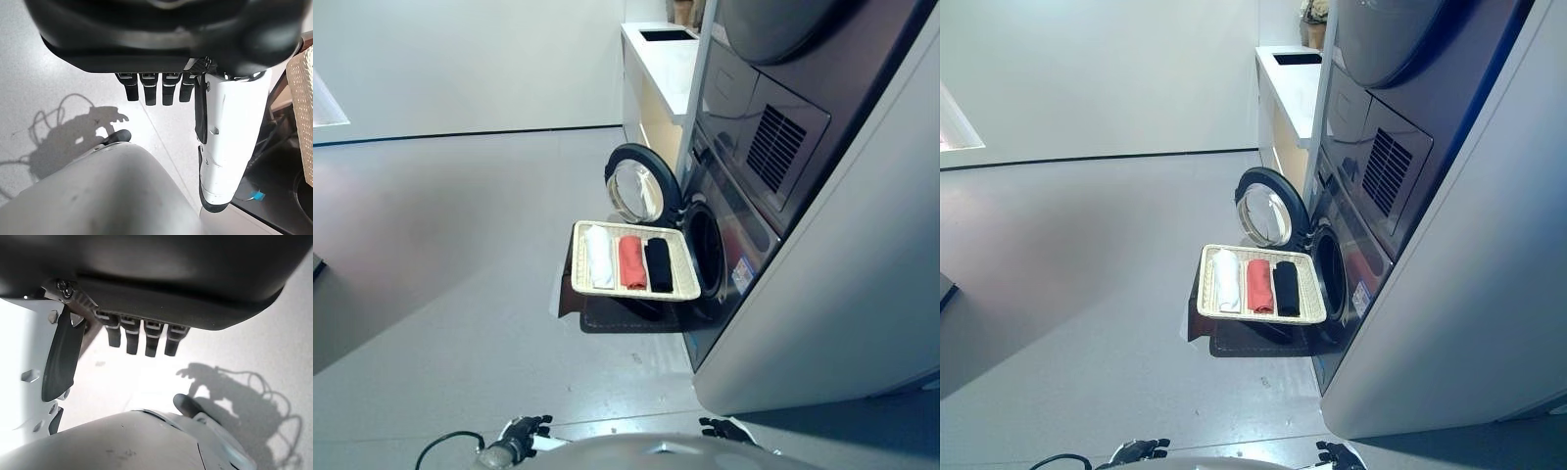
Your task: Pick up the clothes and place them into the washing machine
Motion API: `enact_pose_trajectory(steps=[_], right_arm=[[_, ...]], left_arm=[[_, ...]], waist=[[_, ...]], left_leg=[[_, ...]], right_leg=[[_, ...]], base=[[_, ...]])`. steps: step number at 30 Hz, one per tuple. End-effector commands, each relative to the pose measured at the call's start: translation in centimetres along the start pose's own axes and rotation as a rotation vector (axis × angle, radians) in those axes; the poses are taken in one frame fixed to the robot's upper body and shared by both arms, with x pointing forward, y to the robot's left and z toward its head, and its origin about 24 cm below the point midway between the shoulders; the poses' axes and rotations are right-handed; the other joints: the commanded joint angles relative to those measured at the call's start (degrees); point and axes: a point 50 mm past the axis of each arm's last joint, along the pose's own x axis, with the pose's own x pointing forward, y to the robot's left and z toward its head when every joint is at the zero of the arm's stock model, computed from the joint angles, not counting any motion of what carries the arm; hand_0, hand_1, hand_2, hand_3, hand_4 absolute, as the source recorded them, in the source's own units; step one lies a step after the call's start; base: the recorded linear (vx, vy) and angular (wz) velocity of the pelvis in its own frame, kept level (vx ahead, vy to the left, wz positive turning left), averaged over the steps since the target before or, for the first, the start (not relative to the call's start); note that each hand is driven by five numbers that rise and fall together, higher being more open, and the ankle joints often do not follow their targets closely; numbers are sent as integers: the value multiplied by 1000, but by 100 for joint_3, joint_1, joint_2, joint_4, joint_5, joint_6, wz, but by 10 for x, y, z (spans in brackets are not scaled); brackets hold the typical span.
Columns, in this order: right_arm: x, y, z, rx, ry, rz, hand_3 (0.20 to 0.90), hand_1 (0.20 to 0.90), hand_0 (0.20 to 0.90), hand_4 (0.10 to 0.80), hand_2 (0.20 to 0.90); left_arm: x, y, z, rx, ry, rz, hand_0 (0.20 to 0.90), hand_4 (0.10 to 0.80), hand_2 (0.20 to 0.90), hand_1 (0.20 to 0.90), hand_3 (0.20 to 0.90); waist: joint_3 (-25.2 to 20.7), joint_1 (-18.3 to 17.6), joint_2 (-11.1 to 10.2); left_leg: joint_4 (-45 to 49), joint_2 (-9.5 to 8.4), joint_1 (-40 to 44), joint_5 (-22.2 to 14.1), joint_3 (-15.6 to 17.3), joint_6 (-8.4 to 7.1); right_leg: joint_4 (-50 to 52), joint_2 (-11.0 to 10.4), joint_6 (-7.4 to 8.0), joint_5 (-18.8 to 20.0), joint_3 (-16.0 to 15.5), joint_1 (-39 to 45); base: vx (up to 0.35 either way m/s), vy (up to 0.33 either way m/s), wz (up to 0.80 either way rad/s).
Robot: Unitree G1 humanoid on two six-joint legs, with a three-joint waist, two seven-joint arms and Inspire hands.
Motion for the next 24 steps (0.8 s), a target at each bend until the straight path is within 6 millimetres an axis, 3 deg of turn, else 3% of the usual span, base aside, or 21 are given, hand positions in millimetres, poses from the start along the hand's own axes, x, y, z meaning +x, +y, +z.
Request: enact_pose_trajectory(steps=[1, 21, 24], right_arm=[[1, -3, 1, -61, 8, 8, 900, 900, 900, 800, 900], [1, -2, 7, -62, -22, 12, 900, 900, 900, 800, 900], [2, -5, 12, -64, -34, 7, 900, 900, 900, 800, 900]], left_arm=[[4, -6, 18, -18, -35, -20, 900, 800, 900, 900, 900], [5, -1, 21, 19, -36, 9, 900, 800, 900, 900, 900], [5, 2, 26, 22, -53, 15, 900, 800, 900, 900, 900]], waist=[[-92, 111, -253], [11, 88, -244], [164, 117, -306]], left_leg=[[-46, -70, 117, -194, -94, -388], [-46, -2, 131, -177, -143, -411], [512, 37, -117, -283, -162, -415]], right_leg=[[-67, -8, 166, 265, 120, -261], [-67, 72, 106, 226, 124, -278], [6, 66, 30, 224, 170, -298]], base=[[0, 0, 0], [3, -9, 0], [-36, -59, 2]])
